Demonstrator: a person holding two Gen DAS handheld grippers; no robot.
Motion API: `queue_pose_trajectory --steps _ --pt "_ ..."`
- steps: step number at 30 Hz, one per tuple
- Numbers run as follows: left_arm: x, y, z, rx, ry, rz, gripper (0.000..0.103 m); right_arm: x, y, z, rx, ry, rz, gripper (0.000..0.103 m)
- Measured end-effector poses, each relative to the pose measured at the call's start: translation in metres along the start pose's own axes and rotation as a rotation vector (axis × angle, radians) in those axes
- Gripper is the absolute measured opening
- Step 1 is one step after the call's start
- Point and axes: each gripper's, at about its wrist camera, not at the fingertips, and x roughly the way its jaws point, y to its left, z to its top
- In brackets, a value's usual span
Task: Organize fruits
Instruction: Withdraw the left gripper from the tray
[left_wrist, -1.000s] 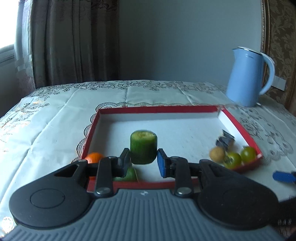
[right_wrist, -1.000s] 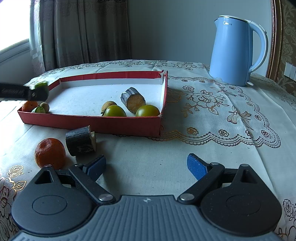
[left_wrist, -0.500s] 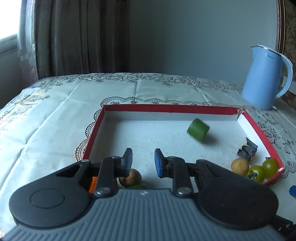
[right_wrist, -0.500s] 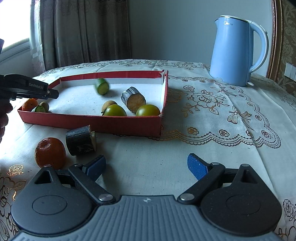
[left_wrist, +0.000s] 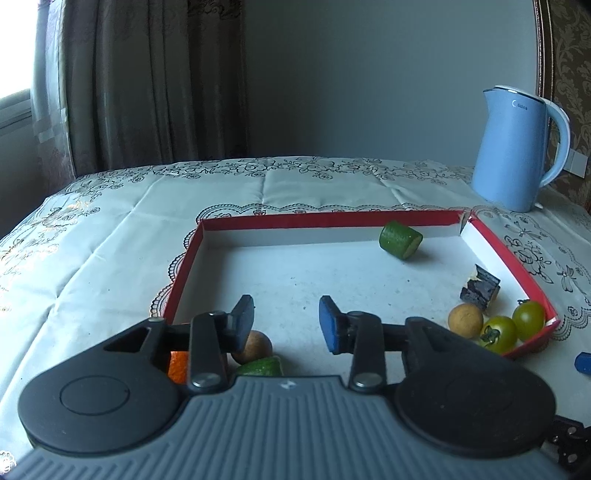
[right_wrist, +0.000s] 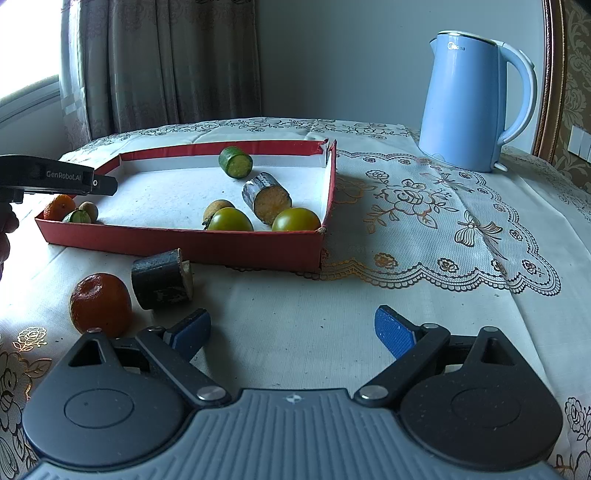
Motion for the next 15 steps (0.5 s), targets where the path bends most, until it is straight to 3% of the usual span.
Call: queue_pose_trajectory --steps 13,15 --pt "-0.011 0.004 -0.002 -0.013 0.004 0.010 0.041 0.000 0.000 0.000 -0.001 0.001 -0.001 0.096" --pt "-0.014 0.004 -0.002 -0.012 0.001 0.012 0.046 0.000 0.000 0.000 -0.001 0.001 -0.001 0.096"
